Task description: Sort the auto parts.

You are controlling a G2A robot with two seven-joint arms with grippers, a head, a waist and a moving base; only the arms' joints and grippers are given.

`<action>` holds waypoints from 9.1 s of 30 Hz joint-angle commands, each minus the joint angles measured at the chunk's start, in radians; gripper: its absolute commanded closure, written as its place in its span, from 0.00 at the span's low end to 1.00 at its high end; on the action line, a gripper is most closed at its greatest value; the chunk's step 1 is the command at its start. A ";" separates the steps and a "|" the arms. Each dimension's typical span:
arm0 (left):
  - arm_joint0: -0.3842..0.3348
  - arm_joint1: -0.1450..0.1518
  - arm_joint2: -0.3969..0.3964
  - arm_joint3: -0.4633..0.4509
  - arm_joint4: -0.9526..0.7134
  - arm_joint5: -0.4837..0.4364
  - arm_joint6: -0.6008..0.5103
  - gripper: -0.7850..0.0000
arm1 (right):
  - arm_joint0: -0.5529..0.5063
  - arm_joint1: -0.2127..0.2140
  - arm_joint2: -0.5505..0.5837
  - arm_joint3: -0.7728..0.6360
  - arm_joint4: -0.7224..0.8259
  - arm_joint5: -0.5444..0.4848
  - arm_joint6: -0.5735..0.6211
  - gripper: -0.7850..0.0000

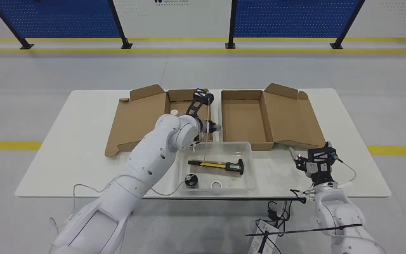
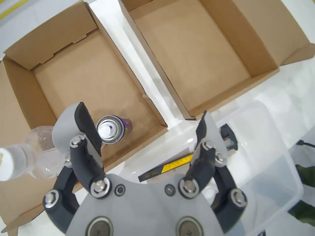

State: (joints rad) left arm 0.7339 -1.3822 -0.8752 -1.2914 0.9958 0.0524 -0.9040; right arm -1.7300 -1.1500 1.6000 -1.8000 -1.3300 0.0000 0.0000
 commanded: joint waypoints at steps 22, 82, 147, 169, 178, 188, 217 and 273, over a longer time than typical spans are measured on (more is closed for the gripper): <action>0.300 0.117 -0.209 -0.526 -0.203 -0.533 -0.435 0.00 | 0.000 0.000 0.000 0.000 0.000 0.000 0.000 0.00; 0.194 0.197 0.037 -0.401 -0.032 -0.404 -0.565 0.60 | 0.000 0.000 0.000 0.000 0.000 0.000 0.000 0.00; 0.018 0.203 0.262 -0.161 -0.270 -0.404 -0.485 1.00 | 0.000 0.000 0.000 0.000 0.000 0.000 0.000 0.00; 0.021 0.239 0.118 -0.352 -0.367 -0.377 -0.495 1.00 | 0.000 0.000 0.000 0.000 0.000 0.000 0.000 0.00; 0.038 0.263 0.015 -0.520 -0.545 -0.348 -0.545 1.00 | 0.000 0.000 0.000 0.000 0.000 0.000 0.000 0.00; 0.043 0.279 -0.041 -0.644 -0.758 -0.356 -0.594 1.00 | 0.000 0.000 0.000 0.000 0.000 0.000 0.000 0.00; 0.046 0.302 -0.018 -0.643 -0.770 -0.353 -0.546 1.00 | 0.000 0.000 0.000 0.000 0.000 0.000 0.000 0.00; -0.191 0.205 0.177 -0.230 -0.335 -0.044 -0.130 1.00 | 0.000 0.000 0.000 0.000 0.000 0.000 0.000 0.00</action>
State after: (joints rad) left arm 0.5422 -1.1769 -0.6977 -1.5215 0.6613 0.0089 -1.0335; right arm -1.7300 -1.1500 1.6000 -1.8000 -1.3300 0.0000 0.0000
